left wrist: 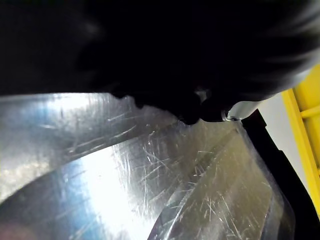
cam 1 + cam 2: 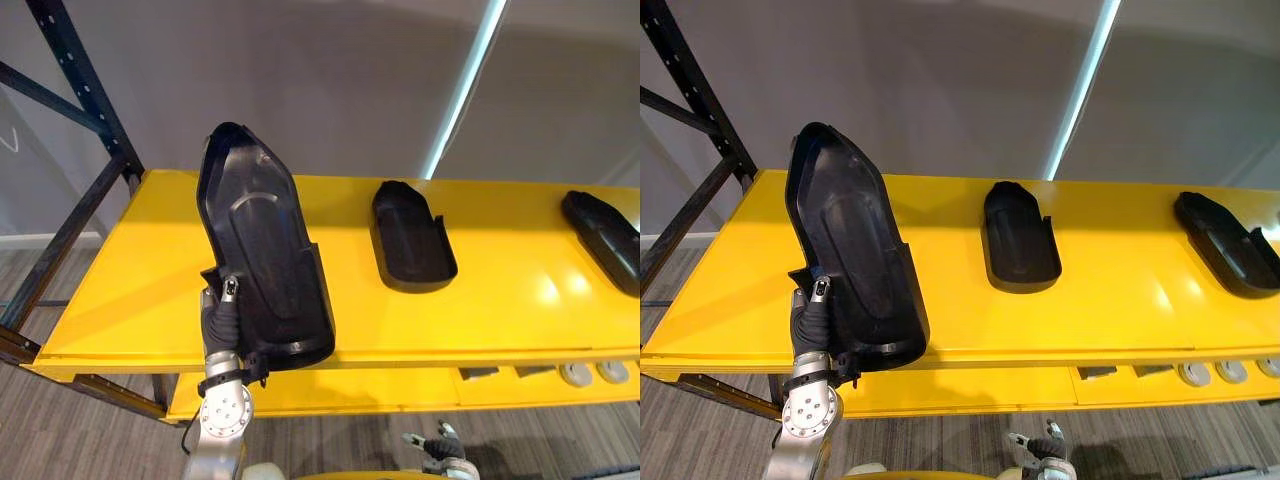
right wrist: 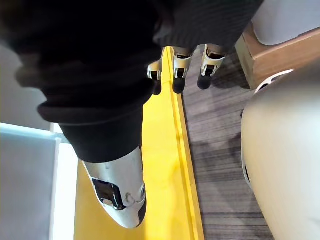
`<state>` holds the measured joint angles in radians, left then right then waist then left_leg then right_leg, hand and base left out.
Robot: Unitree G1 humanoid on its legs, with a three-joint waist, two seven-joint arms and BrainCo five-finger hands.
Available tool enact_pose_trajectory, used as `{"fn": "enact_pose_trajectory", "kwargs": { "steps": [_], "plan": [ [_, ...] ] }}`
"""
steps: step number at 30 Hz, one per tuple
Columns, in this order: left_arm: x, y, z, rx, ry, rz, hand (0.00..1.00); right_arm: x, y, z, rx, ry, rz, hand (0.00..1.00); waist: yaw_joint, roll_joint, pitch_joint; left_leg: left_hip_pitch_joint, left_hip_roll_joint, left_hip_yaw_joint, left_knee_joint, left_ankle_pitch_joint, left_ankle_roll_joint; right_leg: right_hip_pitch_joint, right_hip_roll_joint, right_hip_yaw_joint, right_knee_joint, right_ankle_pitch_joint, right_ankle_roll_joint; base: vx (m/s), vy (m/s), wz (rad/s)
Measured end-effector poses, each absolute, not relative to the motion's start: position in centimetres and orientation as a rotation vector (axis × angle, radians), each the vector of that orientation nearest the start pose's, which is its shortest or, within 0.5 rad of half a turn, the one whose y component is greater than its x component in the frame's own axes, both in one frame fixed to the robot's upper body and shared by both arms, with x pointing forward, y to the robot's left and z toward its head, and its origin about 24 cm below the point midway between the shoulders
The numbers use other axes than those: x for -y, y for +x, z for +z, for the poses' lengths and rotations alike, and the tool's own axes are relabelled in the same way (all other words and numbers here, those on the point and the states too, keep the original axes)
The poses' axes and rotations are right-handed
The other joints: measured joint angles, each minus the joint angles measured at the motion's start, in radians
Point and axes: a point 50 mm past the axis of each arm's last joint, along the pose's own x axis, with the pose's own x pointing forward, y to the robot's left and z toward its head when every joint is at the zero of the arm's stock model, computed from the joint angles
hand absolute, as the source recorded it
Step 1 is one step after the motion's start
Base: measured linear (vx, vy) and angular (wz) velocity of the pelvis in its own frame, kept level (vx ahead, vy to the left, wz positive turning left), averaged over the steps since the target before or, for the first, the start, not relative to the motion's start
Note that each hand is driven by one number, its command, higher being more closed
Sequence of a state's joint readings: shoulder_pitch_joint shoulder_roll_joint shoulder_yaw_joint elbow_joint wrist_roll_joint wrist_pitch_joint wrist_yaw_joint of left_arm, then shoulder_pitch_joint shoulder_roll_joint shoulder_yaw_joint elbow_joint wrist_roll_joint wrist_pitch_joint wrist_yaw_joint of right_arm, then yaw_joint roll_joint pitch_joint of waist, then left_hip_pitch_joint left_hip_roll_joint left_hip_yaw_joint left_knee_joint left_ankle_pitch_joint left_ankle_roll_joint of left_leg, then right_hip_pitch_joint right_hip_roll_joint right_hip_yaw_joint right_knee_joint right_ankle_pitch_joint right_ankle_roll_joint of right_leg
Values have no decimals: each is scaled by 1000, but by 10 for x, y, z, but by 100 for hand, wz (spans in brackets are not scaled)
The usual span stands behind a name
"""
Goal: Walk over and take plastic housings, then place them on the shelf
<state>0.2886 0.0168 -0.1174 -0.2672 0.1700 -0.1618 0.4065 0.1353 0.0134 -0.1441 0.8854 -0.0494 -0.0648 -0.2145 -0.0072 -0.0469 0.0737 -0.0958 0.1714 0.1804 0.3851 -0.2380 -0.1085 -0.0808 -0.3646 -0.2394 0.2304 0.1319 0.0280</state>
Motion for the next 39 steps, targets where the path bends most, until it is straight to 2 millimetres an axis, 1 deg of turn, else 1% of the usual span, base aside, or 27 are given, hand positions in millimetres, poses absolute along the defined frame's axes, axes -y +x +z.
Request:
{"fn": "enact_pose_trajectory", "kwargs": {
  "steps": [1,2,3,4,5,6,7,8,10,11,13,16,17,21,23,28,30,32,34,35,37,39],
  "plan": [
    [-154,192,63,192,103,349,100,187,116,-145,-926,-76,-350,0,-5,28,19,19,-4,36,-39,-9,29,-27,8,12,46,-23,17,-234,190,-46],
    [-153,194,64,201,104,341,100,186,117,-144,-920,-73,-348,0,-6,27,26,23,-1,44,-36,-13,39,-66,52,60,174,-129,89,-258,121,-39],
    [-154,195,66,207,111,348,100,183,115,-143,-911,-69,-343,0,-7,13,24,28,-2,43,-36,-14,48,-69,147,117,280,-277,86,-149,32,-22],
    [-154,195,66,210,111,351,100,182,112,-144,-915,-64,-344,0,-8,6,23,31,-11,44,-36,-13,50,-59,210,159,290,-356,78,-124,-23,-10],
    [-152,194,67,211,105,357,100,181,109,-145,-924,-62,-344,0,-3,0,20,24,-32,45,-36,-13,50,-39,260,194,244,-420,19,-84,1,-1],
    [-151,194,66,207,100,361,100,181,109,-145,-927,-65,-342,0,-2,-2,18,18,-38,40,-36,-14,48,-26,262,201,216,-440,14,-87,2,5],
    [-149,193,66,201,96,365,100,183,110,-144,-919,-63,-347,0,-4,11,21,16,-39,34,-38,-16,44,-19,267,192,195,-429,15,-37,-4,19],
    [-148,193,66,201,96,369,100,184,109,-144,-918,-61,-356,0,-4,31,15,11,-34,21,-33,-12,39,-11,276,181,177,-411,18,-1,0,19],
    [-150,191,68,210,98,378,100,186,107,-143,-916,-63,-360,0,5,36,9,7,-26,11,-26,1,33,0,283,166,164,-403,15,58,-17,11],
    [-152,191,69,212,100,382,100,185,107,-143,-916,-62,-360,0,10,43,4,13,-12,11,-23,2,30,16,291,160,147,-398,10,65,-40,4],
    [-156,191,69,210,108,386,100,183,105,-144,-921,-55,-360,0,23,35,-4,21,-7,12,-28,3,30,38,302,156,116,-387,7,72,-24,2],
    [-159,190,68,206,112,401,100,177,106,-144,-922,-37,-354,0,24,21,-14,29,-1,16,-40,14,25,60,311,157,74,-364,8,73,4,0],
    [-159,190,67,203,113,401,100,176,106,-144,-921,-36,-354,0,24,14,-20,35,0,17,-54,22,29,69,310,158,54,-353,8,51,8,2],
    [-159,189,66,197,114,399,100,175,106,-144,-921,-35,-350,0,25,16,-24,62,-2,33,-90,37,32,103,311,165,-9,-316,13,20,28,-5],
    [-159,189,64,188,116,398,100,175,106,-144,-921,-36,-350,0,25,17,-24,70,-3,43,-112,58,33,109,313,171,-37,-292,11,-33,16,-12],
    [-159,190,62,169,137,397,100,177,101,-145,-933,-42,-352,0,24,19,-30,76,4,58,-161,79,24,110,328,185,-85,-261,4,-84,-9,-9],
    [-164,193,58,153,173,403,100,177,95,-147,-950,-53,-344,0,25,22,-39,76,4,65,-181,85,21,112,331,188,-101,-248,3,-131,-9,-6],
    [-170,201,51,123,213,403,100,182,89,-148,-965,-72,-337,0,23,25,-58,85,0,71,-212,102,22,113,332,194,-120,-234,5,-73,3,-10],
    [-179,209,51,116,248,420,100,181,87,-149,-972,-71,-323,0,22,25,-60,95,-1,74,-232,111,20,114,337,210,-134,-220,3,-53,0,-16],
    [-183,213,52,117,264,427,100,180,87,-149,-971,-71,-317,0,21,23,-62,95,-2,75,-241,121,15,111,338,213,-137,-217,3,-48,-9,-8],
    [-192,223,50,106,300,439,100,180,87,-150,-976,-71,-312,0,21,22,-67,116,-13,77,-278,149,15,112,338,213,-151,-206,4,-7,-2,-3],
    [-203,232,42,57,332,463,100,180,87,-151,-982,-74,-307,0,18,24,-71,143,-23,86,-340,187,16,112,338,217,-173,-191,3,-8,0,-7]
  ]
}}
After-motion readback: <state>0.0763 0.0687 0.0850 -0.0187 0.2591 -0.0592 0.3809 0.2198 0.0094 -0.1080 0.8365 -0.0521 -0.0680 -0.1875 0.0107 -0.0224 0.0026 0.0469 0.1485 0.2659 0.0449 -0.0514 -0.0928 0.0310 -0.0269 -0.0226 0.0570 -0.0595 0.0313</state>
